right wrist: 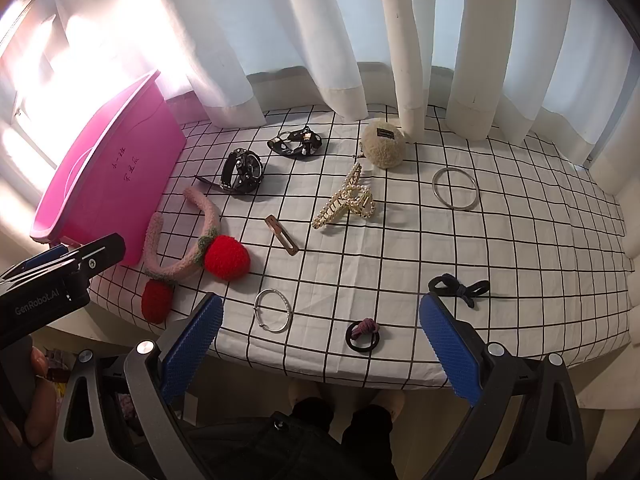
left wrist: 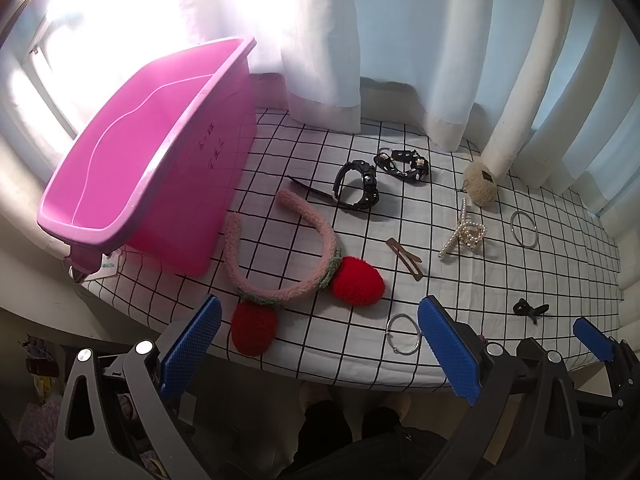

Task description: Organize jewelry

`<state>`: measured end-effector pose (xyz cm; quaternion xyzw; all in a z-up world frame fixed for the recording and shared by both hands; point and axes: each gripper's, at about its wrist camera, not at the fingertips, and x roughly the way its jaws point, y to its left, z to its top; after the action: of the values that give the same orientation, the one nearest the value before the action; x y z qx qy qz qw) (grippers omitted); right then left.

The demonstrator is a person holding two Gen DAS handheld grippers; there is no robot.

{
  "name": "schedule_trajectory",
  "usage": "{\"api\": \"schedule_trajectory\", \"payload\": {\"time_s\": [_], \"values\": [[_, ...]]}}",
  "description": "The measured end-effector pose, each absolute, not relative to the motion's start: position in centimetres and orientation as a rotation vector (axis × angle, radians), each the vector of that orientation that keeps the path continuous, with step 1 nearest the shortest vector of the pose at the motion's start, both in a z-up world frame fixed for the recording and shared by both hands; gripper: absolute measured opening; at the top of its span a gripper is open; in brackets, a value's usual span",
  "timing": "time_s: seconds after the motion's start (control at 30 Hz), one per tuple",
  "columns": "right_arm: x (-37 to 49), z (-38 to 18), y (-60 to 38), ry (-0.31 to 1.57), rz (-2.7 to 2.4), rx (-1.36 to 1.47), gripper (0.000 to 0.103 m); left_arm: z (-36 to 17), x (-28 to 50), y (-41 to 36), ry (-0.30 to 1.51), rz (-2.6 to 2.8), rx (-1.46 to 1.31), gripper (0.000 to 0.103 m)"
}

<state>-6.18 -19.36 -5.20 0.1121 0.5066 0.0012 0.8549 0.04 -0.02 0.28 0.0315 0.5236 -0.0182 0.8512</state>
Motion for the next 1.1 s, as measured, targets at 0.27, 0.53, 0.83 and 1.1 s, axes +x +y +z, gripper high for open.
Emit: {"api": "schedule_trajectory", "payload": {"time_s": [0.27,0.53,0.83,1.1], "values": [[-6.22,-5.12,-19.45,1.069,0.003,0.243,0.094,0.20,0.06,0.11,1.103,-0.039,0.066,0.097],[-6.17,-4.94,-19.42,1.068,0.003,0.244,0.094,0.19,0.04,0.09,1.103,-0.040,0.068,0.097],[-6.21,-4.84,-19.45,1.069,0.004,0.246,0.094,0.22,-0.07,-0.16,1.102,-0.042,0.068,0.097],[-6.24,-4.76,-19.29,1.067,0.004,0.246,0.094,0.20,-0.43,-0.13,1.100,-0.040,0.067,0.097]]}}
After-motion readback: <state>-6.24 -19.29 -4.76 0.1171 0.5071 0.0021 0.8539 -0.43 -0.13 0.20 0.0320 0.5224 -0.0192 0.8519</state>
